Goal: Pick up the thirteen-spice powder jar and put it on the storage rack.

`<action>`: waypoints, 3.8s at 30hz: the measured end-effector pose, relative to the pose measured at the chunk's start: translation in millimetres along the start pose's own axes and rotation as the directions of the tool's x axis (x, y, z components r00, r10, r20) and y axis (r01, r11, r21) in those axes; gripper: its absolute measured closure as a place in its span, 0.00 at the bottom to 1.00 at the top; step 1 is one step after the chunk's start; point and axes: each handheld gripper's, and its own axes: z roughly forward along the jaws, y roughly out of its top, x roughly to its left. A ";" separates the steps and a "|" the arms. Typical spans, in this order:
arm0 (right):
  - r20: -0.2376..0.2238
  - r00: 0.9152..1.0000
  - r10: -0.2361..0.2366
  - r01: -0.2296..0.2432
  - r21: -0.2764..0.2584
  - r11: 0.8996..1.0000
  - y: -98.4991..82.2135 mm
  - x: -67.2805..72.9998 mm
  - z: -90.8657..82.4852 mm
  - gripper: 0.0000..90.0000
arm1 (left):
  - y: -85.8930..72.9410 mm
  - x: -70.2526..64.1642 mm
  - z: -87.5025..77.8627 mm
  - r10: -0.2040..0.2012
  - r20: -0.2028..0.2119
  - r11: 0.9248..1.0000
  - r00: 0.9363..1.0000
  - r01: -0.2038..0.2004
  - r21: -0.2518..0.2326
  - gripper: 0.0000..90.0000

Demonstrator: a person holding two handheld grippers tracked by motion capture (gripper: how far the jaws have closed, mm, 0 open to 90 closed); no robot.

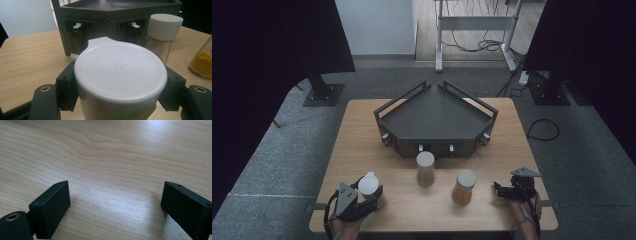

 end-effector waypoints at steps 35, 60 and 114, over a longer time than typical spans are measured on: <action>-0.001 1.000 -0.002 0.002 -0.001 1.000 -1.0 0.9 -1.1 0.09 | 38.1 10.0 11.1 0.009 0.033 0.999 0.999 -0.007 -0.053 0.34; -0.002 1.000 -0.002 0.002 0.000 1.000 -1.0 0.8 -1.2 0.09 | 58.3 18.9 25.3 0.010 0.050 0.999 0.999 -0.007 -0.054 0.34; -0.004 1.000 -0.002 0.002 0.000 1.000 -0.9 0.5 -1.1 0.09 | 122.0 40.6 81.4 -0.006 0.064 0.997 0.998 0.011 -0.082 0.34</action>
